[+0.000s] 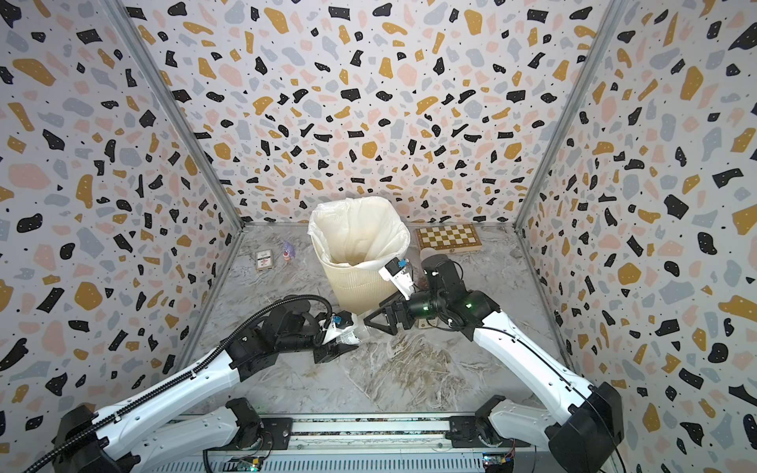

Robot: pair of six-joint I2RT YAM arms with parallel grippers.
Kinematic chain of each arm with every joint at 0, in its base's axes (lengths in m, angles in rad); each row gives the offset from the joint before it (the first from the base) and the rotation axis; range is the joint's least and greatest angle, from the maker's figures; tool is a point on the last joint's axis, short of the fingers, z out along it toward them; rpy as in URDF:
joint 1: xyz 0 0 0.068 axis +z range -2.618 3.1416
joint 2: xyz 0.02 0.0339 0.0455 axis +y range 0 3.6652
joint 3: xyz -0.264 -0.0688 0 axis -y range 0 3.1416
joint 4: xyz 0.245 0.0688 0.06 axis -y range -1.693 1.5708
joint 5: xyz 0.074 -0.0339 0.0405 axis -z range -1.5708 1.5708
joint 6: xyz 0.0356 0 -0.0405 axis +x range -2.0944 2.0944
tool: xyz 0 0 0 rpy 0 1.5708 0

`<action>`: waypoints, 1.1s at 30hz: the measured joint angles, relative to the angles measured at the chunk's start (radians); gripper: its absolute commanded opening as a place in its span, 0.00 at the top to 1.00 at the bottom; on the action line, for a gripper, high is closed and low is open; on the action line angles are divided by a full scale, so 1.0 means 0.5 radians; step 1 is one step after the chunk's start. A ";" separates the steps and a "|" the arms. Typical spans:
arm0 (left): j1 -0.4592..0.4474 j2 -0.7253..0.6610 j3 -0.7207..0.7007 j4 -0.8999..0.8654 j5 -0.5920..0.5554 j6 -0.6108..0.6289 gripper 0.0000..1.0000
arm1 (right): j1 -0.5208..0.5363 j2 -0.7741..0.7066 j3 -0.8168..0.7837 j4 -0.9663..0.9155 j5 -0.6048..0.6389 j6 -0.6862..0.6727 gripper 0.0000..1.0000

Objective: Empty the moldy dried flower tea in the jars
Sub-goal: Unscrew the lid from the jar.

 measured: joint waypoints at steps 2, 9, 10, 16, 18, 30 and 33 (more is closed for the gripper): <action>0.000 0.000 -0.001 0.002 -0.017 0.000 0.42 | 0.021 0.031 0.000 -0.015 0.028 0.027 0.13; 0.000 -0.004 -0.021 0.031 -0.047 -0.002 0.42 | 0.039 0.066 0.000 -0.068 0.063 0.043 0.28; 0.000 -0.004 -0.023 0.035 -0.046 -0.003 0.42 | 0.037 0.066 0.000 -0.070 0.060 0.042 0.29; 0.001 -0.021 -0.037 0.043 -0.003 -0.021 0.42 | 0.039 0.066 -0.002 -0.068 0.042 -0.039 0.49; 0.001 -0.029 -0.037 0.032 0.027 -0.037 0.42 | 0.039 0.060 -0.014 -0.050 0.023 -0.084 0.51; 0.002 -0.035 -0.027 -0.082 0.352 -0.105 0.42 | 0.069 -0.176 -0.261 0.140 -0.066 -0.765 0.51; 0.003 -0.026 0.003 -0.138 0.409 -0.111 0.42 | 0.071 -0.194 -0.275 0.140 -0.112 -1.028 0.52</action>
